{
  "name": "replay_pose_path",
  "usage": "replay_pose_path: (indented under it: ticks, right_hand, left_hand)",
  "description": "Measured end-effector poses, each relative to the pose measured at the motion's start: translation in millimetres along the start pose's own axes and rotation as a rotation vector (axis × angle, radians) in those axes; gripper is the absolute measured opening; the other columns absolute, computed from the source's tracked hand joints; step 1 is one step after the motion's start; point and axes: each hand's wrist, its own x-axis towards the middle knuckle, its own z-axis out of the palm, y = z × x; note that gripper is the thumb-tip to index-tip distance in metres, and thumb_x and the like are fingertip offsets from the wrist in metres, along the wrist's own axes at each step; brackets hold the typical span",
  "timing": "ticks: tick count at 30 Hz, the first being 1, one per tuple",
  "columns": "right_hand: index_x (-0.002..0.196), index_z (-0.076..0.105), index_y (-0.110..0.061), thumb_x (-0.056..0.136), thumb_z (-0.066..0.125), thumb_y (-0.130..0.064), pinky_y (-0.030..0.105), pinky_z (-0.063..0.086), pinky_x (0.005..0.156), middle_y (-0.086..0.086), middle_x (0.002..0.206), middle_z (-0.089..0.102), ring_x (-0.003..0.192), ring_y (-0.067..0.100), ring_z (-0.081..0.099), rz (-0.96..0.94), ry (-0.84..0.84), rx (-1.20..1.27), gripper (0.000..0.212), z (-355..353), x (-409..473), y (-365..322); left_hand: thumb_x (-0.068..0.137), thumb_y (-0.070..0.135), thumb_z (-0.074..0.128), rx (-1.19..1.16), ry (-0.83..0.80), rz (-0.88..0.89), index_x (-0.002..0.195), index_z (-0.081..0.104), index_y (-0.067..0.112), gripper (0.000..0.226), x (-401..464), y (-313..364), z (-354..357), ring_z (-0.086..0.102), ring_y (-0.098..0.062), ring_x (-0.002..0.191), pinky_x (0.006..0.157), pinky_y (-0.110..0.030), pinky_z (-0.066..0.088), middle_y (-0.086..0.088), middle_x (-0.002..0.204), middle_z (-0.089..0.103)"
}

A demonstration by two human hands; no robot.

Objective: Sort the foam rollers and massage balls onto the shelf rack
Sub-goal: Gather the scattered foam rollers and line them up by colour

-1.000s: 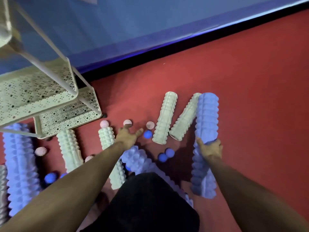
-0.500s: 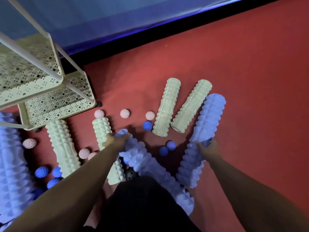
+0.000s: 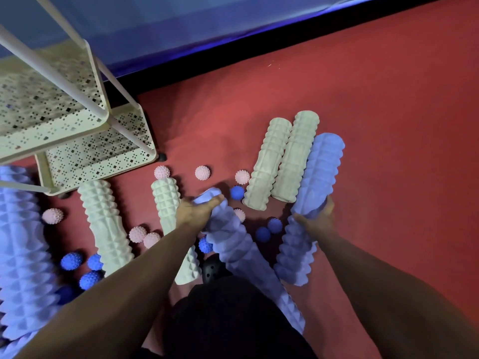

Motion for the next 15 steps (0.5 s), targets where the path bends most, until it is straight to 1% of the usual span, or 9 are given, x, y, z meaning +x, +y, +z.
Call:
replay_pose_path:
  ticks: [2, 3, 4, 6, 7, 8, 10, 13, 15]
  right_hand:
    - [0.158, 0.01, -0.01, 0.071, 0.091, -0.014, 0.031, 0.032, 0.103, 0.01, 0.159, 0.025, 0.144, 0.028, 0.031, -0.062, -0.031, -0.008, 0.118, 6, -1, -7]
    - [0.157, 0.014, -0.01, 0.067, 0.093, -0.018, 0.03, 0.033, 0.102, 0.01, 0.157, 0.029, 0.142, 0.027, 0.034, -0.096, -0.045, -0.008, 0.12, 8, -1, -11]
    - [0.156, 0.017, -0.011, 0.06, 0.095, -0.027, 0.031, 0.034, 0.102, 0.009, 0.154, 0.033, 0.14, 0.027, 0.036, -0.126, -0.068, -0.013, 0.126, 10, -2, -14]
    - [0.157, 0.019, -0.016, 0.046, 0.089, -0.047, 0.034, 0.038, 0.104, 0.004, 0.152, 0.038, 0.137, 0.022, 0.04, -0.187, -0.128, -0.049, 0.136, 12, -3, -21]
    - [0.158, 0.018, -0.019, 0.043, 0.086, -0.05, 0.034, 0.039, 0.105, 0.0, 0.152, 0.038, 0.136, 0.018, 0.04, -0.225, -0.172, -0.06, 0.136, 14, -1, -23]
    - [0.158, 0.019, -0.022, 0.045, 0.086, -0.048, 0.035, 0.039, 0.107, -0.003, 0.153, 0.038, 0.137, 0.014, 0.04, -0.281, -0.225, -0.081, 0.134, 17, 1, -27]
    - [0.159, 0.017, -0.026, 0.058, 0.089, -0.034, 0.034, 0.039, 0.111, -0.005, 0.158, 0.036, 0.142, 0.011, 0.037, -0.393, -0.315, -0.159, 0.124, 21, 4, -39]
    - [0.161, 0.007, -0.028, 0.075, 0.087, -0.025, 0.026, 0.028, 0.114, -0.012, 0.164, 0.019, 0.147, 0.005, 0.022, -0.484, -0.422, -0.312, 0.118, 26, 11, -58]
    - [0.161, 0.005, -0.029, 0.078, 0.085, -0.023, 0.025, 0.029, 0.114, -0.013, 0.161, 0.024, 0.145, 0.007, 0.027, -0.503, -0.43, -0.334, 0.116, 31, 15, -66]
  left_hand:
    - [0.047, 0.074, 0.084, 0.004, -0.001, 0.032, 0.094, 0.067, 0.015, 0.077, -12, 10, -1, 0.072, -0.02, 0.086, 0.079, -0.038, 0.062, 0.0, 0.096, 0.074]
    - [0.054, 0.068, 0.086, 0.002, 0.001, 0.05, 0.095, 0.061, 0.02, 0.068, -16, 14, 0, 0.07, -0.021, 0.09, 0.083, -0.038, 0.061, 0.001, 0.099, 0.072]
    - [0.06, 0.062, 0.086, -0.005, 0.002, 0.068, 0.099, 0.057, 0.024, 0.062, -17, 17, 0, 0.068, -0.022, 0.092, 0.085, -0.038, 0.06, 0.002, 0.101, 0.069]
    - [0.066, 0.055, 0.087, -0.014, 0.008, 0.098, 0.107, 0.056, 0.023, 0.06, -17, 22, -1, 0.066, -0.021, 0.094, 0.086, -0.035, 0.058, 0.002, 0.103, 0.066]
    - [0.066, 0.053, 0.087, -0.025, 0.018, 0.109, 0.111, 0.058, 0.02, 0.063, -17, 25, -3, 0.066, -0.02, 0.095, 0.085, -0.033, 0.057, 0.002, 0.105, 0.066]
    - [0.065, 0.053, 0.087, -0.031, 0.028, 0.122, 0.113, 0.06, 0.016, 0.067, -13, 25, -4, 0.066, -0.019, 0.095, 0.085, -0.032, 0.057, 0.002, 0.107, 0.067]
    - [0.057, 0.061, 0.087, -0.065, 0.04, 0.153, 0.114, 0.065, 0.012, 0.078, -8, 29, -7, 0.069, -0.016, 0.094, 0.085, -0.031, 0.058, 0.002, 0.107, 0.071]
    - [0.05, 0.068, 0.085, -0.058, 0.025, 0.157, 0.109, 0.069, 0.014, 0.082, -5, 37, -14, 0.071, -0.013, 0.087, 0.075, -0.027, 0.058, 0.002, 0.101, 0.075]
    - [0.046, 0.073, 0.084, -0.055, 0.027, 0.152, 0.107, 0.069, 0.015, 0.085, -8, 43, -19, 0.072, -0.014, 0.084, 0.069, -0.026, 0.056, 0.002, 0.098, 0.076]
